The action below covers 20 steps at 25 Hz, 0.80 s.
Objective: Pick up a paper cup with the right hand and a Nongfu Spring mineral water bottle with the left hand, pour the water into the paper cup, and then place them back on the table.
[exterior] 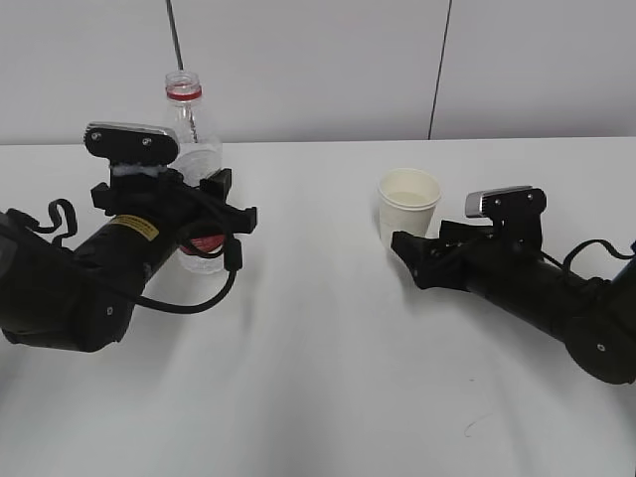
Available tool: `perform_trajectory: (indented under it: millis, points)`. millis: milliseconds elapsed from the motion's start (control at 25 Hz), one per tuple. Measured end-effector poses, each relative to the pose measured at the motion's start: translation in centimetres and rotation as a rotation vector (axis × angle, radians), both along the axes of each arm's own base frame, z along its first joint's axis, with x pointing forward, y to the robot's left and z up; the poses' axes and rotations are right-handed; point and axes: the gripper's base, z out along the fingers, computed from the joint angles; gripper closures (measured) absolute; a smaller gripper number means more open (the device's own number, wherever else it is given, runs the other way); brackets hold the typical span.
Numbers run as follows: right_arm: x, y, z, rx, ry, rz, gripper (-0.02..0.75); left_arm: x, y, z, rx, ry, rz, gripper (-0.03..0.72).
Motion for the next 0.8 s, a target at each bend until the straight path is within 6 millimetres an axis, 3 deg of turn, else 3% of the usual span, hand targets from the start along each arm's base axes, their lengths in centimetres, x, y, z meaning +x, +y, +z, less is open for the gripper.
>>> perform_trajectory:
  millis: [480, 800]
  points:
    - [-3.3, -0.5, 2.9, -0.048, -0.063, 0.013, 0.151, 2.0, 0.8, -2.1, -0.014, -0.013, 0.041, 0.381]
    - [-3.5, -0.6, 3.6, -0.052, -0.082, 0.009, 0.153, 2.2, 0.7, -2.1, -0.018, -0.023, 0.041, 0.360]
